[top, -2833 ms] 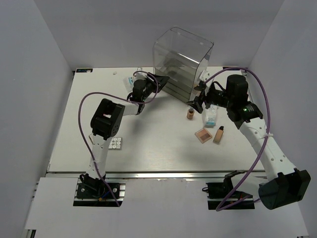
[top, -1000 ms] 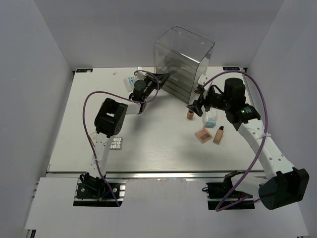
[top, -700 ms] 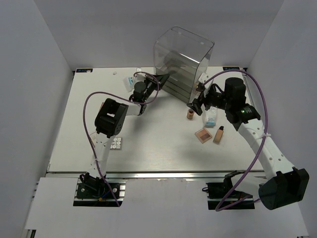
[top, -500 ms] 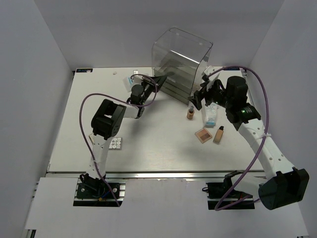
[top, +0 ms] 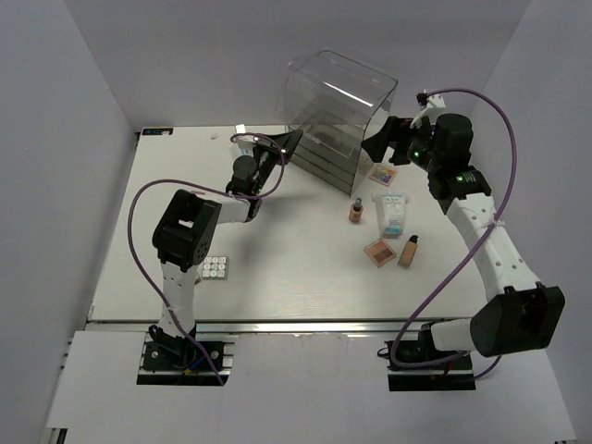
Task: Organize the makeup
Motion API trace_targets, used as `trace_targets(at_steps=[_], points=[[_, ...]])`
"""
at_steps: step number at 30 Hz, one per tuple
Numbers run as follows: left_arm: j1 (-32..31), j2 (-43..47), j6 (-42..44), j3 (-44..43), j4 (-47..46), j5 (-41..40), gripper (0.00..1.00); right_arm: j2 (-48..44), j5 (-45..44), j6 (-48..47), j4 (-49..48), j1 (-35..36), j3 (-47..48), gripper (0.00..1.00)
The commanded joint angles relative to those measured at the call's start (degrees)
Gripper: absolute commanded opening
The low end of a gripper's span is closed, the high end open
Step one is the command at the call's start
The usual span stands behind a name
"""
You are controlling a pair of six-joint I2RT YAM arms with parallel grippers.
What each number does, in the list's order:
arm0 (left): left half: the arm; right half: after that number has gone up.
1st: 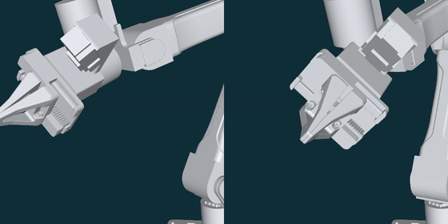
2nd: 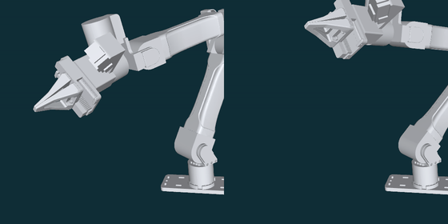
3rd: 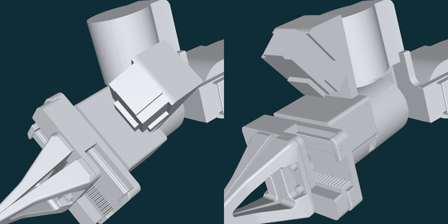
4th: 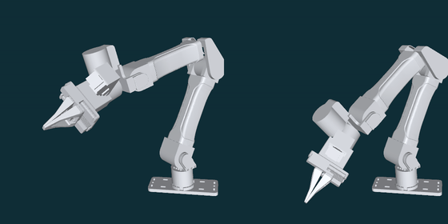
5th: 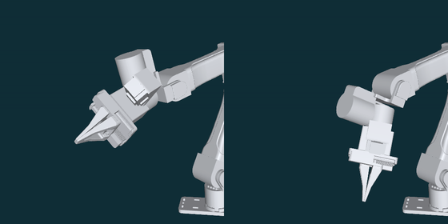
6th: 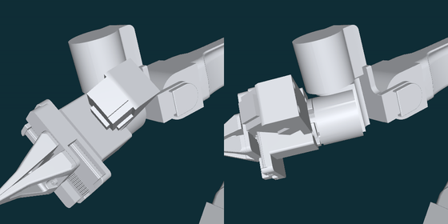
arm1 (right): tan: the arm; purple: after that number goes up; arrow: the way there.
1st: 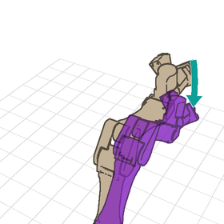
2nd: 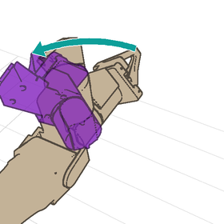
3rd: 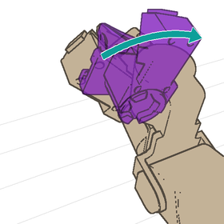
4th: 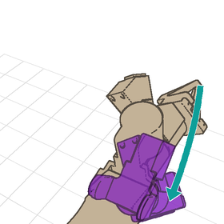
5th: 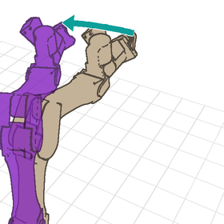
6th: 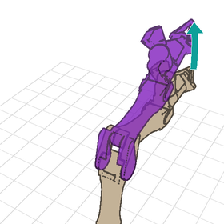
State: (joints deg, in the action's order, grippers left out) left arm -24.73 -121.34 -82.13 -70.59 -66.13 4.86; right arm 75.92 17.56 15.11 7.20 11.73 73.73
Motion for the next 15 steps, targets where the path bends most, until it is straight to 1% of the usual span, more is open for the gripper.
trace_targets(at_steps=[1,2,5,15], points=[[0.12,6.64,-0.4,-1.48,-7.35,-0.73,0.0,2.9,3.26,11.59,0.45,-1.7,4.04,0.86],[0.21,6.82,-0.4,-1.57,-7.35,-0.82,0.0,3.53,5.36,12.39,0.01,-1.62,4.22,0.85],[0.21,7.52,-0.75,-1.4,-7.61,-1.17,0.0,5.11,8.0,14.5,-1.57,-1.62,4.75,0.83],[0.3,9.54,-2.07,-2.8,-8.05,-2.31,0.0,6.17,12.06,17.4,-4.48,-1.53,3.26,0.78]])
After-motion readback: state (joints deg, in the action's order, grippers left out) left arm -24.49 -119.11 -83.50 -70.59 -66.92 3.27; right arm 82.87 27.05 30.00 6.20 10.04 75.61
